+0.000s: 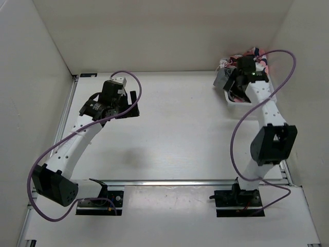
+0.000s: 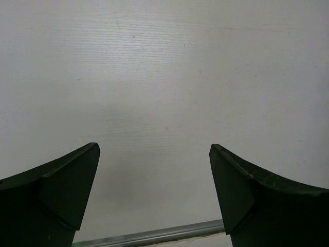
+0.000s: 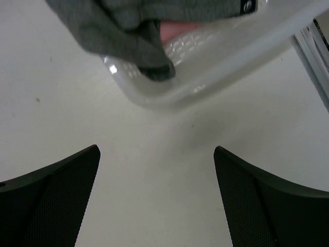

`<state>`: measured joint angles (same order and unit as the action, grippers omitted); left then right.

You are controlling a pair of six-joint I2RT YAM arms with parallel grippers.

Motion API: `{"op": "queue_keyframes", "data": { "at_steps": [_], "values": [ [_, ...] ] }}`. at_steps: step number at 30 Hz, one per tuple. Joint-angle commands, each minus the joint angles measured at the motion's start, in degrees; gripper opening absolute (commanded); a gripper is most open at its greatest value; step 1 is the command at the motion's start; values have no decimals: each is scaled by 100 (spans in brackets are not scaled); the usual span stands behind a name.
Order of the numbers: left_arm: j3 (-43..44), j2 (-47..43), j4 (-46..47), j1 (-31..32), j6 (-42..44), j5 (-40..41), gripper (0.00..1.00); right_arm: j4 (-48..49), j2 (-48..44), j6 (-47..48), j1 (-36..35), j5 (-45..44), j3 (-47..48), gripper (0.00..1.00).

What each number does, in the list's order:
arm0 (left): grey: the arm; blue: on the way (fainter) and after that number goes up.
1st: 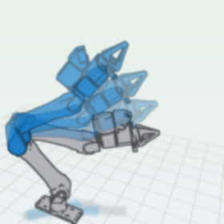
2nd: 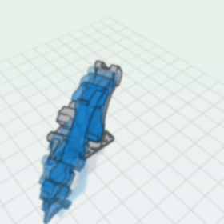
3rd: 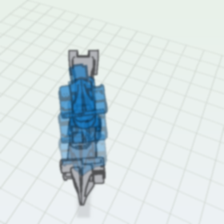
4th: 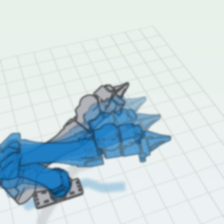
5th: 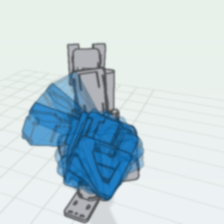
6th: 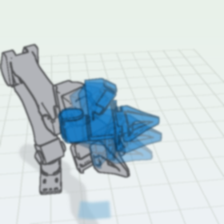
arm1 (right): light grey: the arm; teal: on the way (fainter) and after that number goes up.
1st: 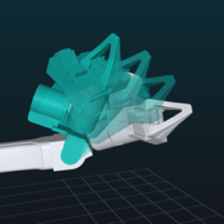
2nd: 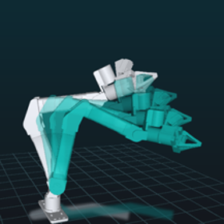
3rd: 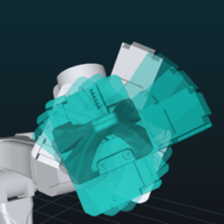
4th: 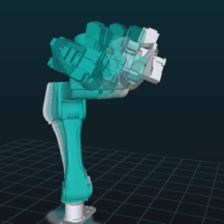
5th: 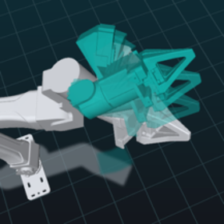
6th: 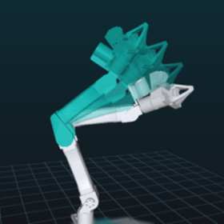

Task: Fold and stack the shorts
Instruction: Grab the shorts from the pile

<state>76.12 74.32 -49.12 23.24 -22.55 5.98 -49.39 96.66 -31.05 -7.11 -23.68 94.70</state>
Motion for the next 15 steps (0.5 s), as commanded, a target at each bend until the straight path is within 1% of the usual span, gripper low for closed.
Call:
{"op": "queue_keyframes", "data": {
  "at_steps": [1,2,3,4,5,6,7,8,9,10,12,13,14,15],
  "values": [
    [-18,-296,70,-100,-75,70,99,105,729,37,631,925,1031,95],
    [34,-165,70,-101,-5,70,99,105,1175,-32,780,1049,1573,95],
    [35,-112,70,-101,-4,70,99,52,1406,-85,843,1241,1848,95],
    [96,-50,70,-101,65,70,99,52,1843,-86,956,1243,2112,95],
    [96,3,70,-101,66,70,99,-9,2065,-164,1018,1243,2375,95],
    [157,116,70,-153,66,70,99,-10,2293,-243,1089,1243,2883,95],
    [210,178,70,-154,66,70,99,-10,2513,-244,1150,1304,3140,95],
    [211,240,70,-154,66,70,99,-10,2959,-322,1281,1383,3604,95],
    [263,362,70,-154,66,70,99,-10,3172,-375,1335,1471,3835,95],
    [324,424,70,-154,5,70,99,-10,3644,-428,1388,1585,4072,94],
    [386,530,70,-154,5,70,99,61,4095,-428,1450,1866,4564,91],
    [447,591,70,-154,5,122,99,148,4472,-498,1450,2059,4984,85],
    [448,670,70,-154,5,123,99,149,4606,-499,1450,2121,5128,79],
    [509,671,70,-154,5,123,99,244,4686,-586,1450,2183,5216,69]
  ]
}}
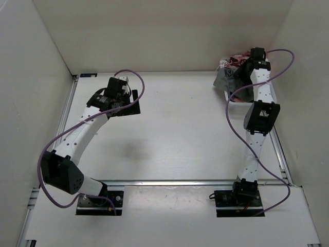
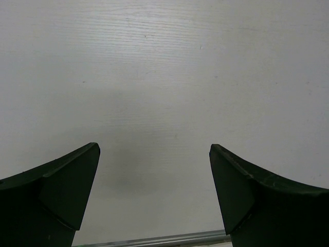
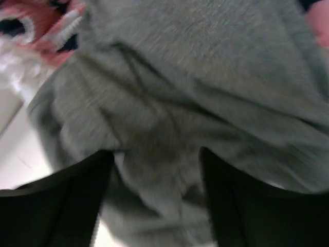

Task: Fold and stack the shorts
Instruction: Grab the shorts from the pile, then move the shorts to the center of the board

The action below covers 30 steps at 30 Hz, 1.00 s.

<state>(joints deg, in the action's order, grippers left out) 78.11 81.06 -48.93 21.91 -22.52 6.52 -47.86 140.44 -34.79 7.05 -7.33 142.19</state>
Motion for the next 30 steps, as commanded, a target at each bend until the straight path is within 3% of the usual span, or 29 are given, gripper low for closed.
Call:
{"op": "queue_keyframes", "data": {
  "at_steps": [1,2,5,10,15,20,23,28,30],
  "values": [
    [311,59,50,-20,2,68,99,162,308,-282,33,549,467,56],
    [371,59,50,-20,-50,68,99,389,230,-283,33,610,328,32],
    [434,59,-2,-20,-155,7,99,724,-367,-283,33,400,-252,0],
    [381,-143,-3,-72,-559,-299,99,883,-1770,287,-238,224,-376,0],
    [503,-91,-3,-258,-771,-1065,99,1033,-2748,666,-765,1513,-105,0],
    [556,-397,-3,-310,-823,-549,99,980,-3268,745,-1653,2147,194,0],
    [626,-871,-56,-810,-990,-433,99,927,-3637,807,-1987,2447,143,0],
    [872,-1328,-179,-1890,-1114,-818,99,1041,-4752,824,-2515,2606,-1533,0],
    [873,-1329,-179,-2015,-1061,-1090,99,1041,-5306,999,-2638,2500,-2262,0]
  ]
}}
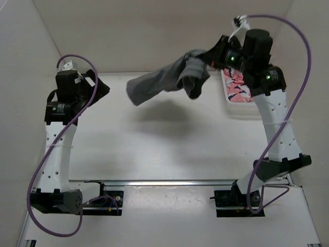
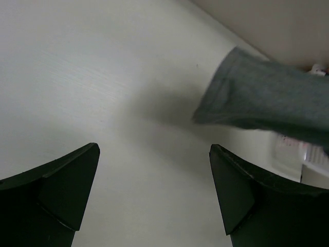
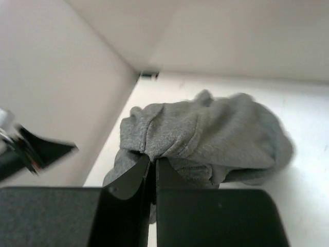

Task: Fold and stack the shorts
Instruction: Move the shorts to the center of the board, then flatten the shorts out

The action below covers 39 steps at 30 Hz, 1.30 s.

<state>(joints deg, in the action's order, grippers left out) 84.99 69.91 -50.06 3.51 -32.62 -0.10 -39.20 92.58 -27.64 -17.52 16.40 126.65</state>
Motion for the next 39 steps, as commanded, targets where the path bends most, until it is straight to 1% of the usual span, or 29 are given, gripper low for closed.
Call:
{"op": "queue_keyframes", "data": {
  "at_steps": [1,2,3,4,5,6,7,8,9,11,12,13,15,16,17,18,19,20,21,22,23,25,30,32,35,36,37,38,39],
  "values": [
    [185,-215,-126,-175,18,-482,99,246,-704,416,-182,39,-1608,0],
    [115,-215,-126,-175,97,-543,99,403,-1045,417,-182,-188,-2113,0],
    [45,-215,-126,-175,150,-666,99,404,-1153,487,-112,-277,-2988,11],
    [-43,-162,-126,-175,151,-667,99,404,-1215,487,2,-365,-3371,31],
    [-244,-162,-126,-175,203,-667,99,483,-1216,487,281,-366,-3697,55],
    [-359,-84,-126,-105,204,-667,99,362,-1111,487,415,-444,-3918,81],
    [-465,-22,-126,-105,204,-667,99,195,-1006,427,529,-532,-4103,84],
    [-588,31,-126,26,204,-667,99,19,-909,356,695,-594,-4174,84],
    [-867,101,-126,79,117,-667,99,-69,-908,356,697,-647,-4279,81],
    [-1202,102,-126,158,29,-728,96,-70,-1283,216,697,-848,-4778,71],
    [-1378,102,-126,220,-33,-676,93,-1,-1451,145,636,-1076,-4981,62],
    [-1780,102,-126,220,-182,-676,90,78,-1627,92,636,-1078,-5192,45],
    [-2213,-90,-179,220,-428,-536,84,79,-2075,-135,574,-1078,-5860,32],
    [-2641,-170,-179,220,-682,-535,81,79,-2216,-197,513,-956,-6097,26],
    [-2854,-258,-179,220,-823,-483,79,79,-2478,-294,417,-877,-6334,26],
    [-3065,-441,-179,220,-973,-482,79,79,-2612,-504,346,-763,-6842,30],
    [-3468,-530,-179,220,-1305,-482,84,140,-2822,-645,163,-631,-7099,48],
    [-3672,-601,-179,220,-1456,-535,89,219,-2928,-794,48,-517,-7345,57],
    [-3848,-653,-179,220,-1614,-535,98,289,-3025,-1092,-84,-272,-7800,66],
    [-4145,-654,-179,220,-1859,-587,100,464,-3174,-1251,-233,-174,-8005,76],
    [-4270,-654,-179,220,-1958,-588,100,570,-3228,-1383,-574,-173,-8181,85],
    [-4508,-532,-75,273,-2038,-588,100,738,-3228,-1708,-1171,-242,-8533,89],
    [-4623,144,347,273,-2090,-588,100,1011,-2413,-1614,-1956,-962,-8263,91],
    [-4623,549,479,325,-2038,-588,99,1150,-1920,-1465,-2088,-1463,-8016,85],
    [-4474,1014,533,326,-1977,-359,89,1537,-1427,-1332,-2089,-1771,-7963,79],
    [-4421,1103,594,326,-1976,-307,86,1938,-1226,-1332,-2019,-1772,-7963,74],
    [-4351,1191,594,326,-1924,-237,74,2082,-1111,-1332,-2019,-1720,-7902,70],
    [-4281,1261,594,326,-1923,-236,66,2170,-1006,-1201,-2019,-1719,-7814,64],
    [-4141,1358,594,326,-1854,-236,53,2171,-822,-1148,-2019,-1719,-7709,48]
  ]
}}
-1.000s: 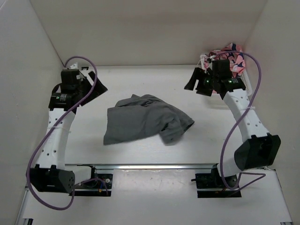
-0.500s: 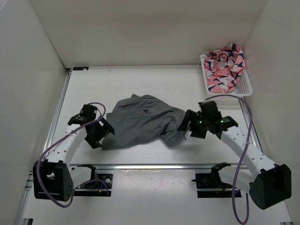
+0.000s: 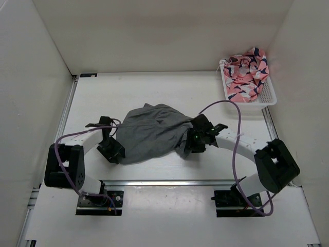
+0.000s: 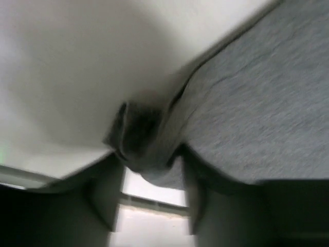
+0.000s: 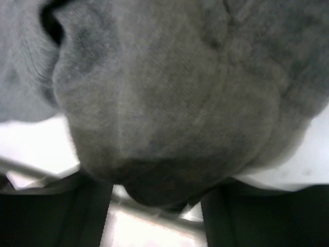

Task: Fold and stack the shorts
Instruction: Flatten the shorts out

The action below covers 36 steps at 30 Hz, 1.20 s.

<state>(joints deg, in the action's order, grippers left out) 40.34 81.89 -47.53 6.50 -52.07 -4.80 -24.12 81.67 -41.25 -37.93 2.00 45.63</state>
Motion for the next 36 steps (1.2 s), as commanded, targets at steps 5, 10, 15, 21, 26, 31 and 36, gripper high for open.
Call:
{"op": "queue_keyframes", "data": {
  "at_steps": [5,10,15,21,26,31,36],
  "values": [
    [1132,231,341,-34,382,119,10,92,394,810,391,-472,1526,1],
    [3473,652,-431,-552,776,119,10,-932,876,2059,1349,97,4002,1],
    [5536,873,-1477,-887,1084,409,10,-2315,1133,2789,2113,1222,6044,1],
    [4723,-180,-1489,-1195,1261,138,10,-2905,123,3018,2853,2523,4714,1],
    [2788,-483,-478,-1003,1191,-389,40,-2047,-12,2239,3378,2541,2128,49],
    [3392,1030,-555,-870,1647,-408,84,-1708,1560,1867,3565,1409,3020,85],
    [3201,340,-828,-870,1701,320,85,-1631,634,1481,3196,717,2254,87]
  ]
}}
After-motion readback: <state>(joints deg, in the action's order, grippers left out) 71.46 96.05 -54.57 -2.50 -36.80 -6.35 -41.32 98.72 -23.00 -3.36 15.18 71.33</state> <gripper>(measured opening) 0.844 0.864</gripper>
